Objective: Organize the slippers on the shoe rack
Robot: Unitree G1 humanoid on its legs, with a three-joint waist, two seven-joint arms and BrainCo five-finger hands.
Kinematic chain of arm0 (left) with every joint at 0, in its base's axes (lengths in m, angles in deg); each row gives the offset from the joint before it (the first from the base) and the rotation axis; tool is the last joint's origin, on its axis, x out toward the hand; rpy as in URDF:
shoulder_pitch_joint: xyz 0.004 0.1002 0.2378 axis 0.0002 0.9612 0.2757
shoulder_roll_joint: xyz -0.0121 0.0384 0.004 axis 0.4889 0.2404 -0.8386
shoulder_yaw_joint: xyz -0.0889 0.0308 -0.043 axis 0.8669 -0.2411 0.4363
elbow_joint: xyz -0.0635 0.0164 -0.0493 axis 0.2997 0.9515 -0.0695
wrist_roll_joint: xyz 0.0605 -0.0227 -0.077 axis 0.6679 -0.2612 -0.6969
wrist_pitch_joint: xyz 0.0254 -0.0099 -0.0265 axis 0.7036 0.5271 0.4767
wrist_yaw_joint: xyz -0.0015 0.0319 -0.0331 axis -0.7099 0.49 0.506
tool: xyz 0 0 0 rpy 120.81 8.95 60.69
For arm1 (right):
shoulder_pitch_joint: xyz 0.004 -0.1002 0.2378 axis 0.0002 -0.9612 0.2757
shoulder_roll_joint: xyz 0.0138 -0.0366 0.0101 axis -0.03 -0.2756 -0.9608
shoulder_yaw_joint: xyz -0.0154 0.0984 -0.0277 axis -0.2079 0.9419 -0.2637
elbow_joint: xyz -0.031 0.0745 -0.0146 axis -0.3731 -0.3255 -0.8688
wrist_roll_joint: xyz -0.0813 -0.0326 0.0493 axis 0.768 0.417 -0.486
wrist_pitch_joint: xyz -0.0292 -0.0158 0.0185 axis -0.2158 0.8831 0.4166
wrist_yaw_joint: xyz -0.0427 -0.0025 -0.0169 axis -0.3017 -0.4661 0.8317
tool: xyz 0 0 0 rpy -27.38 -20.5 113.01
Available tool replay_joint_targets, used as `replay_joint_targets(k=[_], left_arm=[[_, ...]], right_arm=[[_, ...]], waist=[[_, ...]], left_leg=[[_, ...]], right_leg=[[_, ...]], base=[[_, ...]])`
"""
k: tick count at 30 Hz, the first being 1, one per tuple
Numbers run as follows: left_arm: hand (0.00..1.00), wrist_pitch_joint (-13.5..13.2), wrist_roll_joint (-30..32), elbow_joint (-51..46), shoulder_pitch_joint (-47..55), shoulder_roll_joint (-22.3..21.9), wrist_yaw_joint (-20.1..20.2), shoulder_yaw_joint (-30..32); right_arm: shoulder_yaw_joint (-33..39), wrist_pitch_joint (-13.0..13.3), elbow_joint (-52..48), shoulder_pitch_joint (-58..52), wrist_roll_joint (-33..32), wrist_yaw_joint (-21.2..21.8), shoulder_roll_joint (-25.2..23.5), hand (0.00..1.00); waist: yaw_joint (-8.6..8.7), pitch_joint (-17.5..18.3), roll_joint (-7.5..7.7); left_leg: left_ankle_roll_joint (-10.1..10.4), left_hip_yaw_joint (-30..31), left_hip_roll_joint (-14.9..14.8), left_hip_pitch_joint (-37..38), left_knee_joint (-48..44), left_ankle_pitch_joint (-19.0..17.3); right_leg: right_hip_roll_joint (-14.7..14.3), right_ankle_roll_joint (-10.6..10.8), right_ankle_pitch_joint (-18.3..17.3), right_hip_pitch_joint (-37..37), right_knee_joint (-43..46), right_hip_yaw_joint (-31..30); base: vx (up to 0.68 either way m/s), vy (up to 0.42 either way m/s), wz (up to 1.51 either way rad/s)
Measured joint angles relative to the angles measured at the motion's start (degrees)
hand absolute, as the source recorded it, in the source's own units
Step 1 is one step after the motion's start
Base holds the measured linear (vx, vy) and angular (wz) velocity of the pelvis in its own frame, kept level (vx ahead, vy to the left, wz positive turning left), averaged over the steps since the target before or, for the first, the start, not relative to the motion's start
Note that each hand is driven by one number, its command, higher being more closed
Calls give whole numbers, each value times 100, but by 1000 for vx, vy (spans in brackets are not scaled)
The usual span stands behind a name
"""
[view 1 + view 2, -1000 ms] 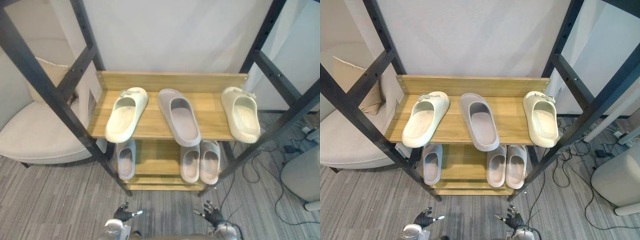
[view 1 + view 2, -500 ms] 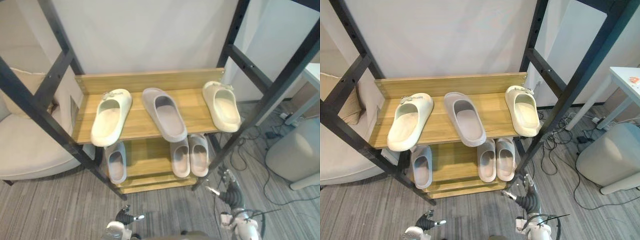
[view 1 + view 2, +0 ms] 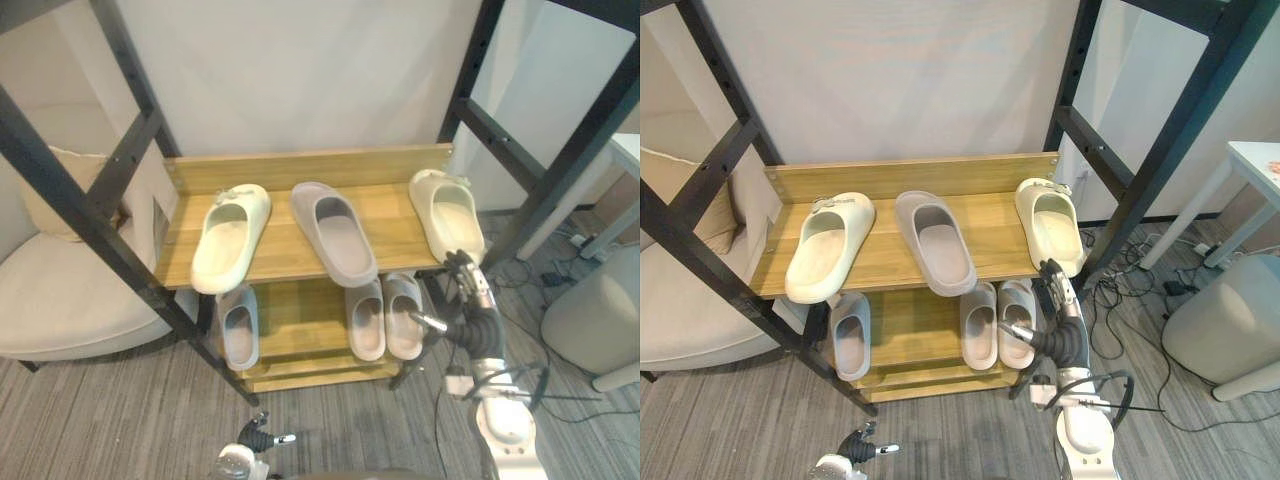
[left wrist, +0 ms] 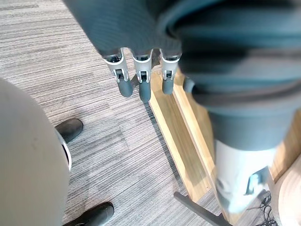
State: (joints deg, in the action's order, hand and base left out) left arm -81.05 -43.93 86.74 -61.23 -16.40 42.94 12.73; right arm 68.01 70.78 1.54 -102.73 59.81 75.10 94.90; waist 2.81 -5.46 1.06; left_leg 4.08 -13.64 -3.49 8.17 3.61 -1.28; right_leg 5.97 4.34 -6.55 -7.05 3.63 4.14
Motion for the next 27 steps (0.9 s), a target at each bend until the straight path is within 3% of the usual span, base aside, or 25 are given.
replay_joint_targets(k=[14,27], left_arm=[[0,2,6,-56,9,15,104,23],[0,-2,-1,-224,13,28,231,23]], right_arm=[[12,11,95,1296,-24,-175,573,0],[32,-192,2241,3110,-85,-149,1481,0]], waist=[[-55,-19,43],[-198,-33,73]], left_leg=[[-16,323,31,63,236,232],[-31,626,85,-237,237,328]], right_leg=[[14,12,-11,-97,8,260],[48,10,-9,-29,-58,547]], base=[[-42,-19,12],[4,-11,13]])
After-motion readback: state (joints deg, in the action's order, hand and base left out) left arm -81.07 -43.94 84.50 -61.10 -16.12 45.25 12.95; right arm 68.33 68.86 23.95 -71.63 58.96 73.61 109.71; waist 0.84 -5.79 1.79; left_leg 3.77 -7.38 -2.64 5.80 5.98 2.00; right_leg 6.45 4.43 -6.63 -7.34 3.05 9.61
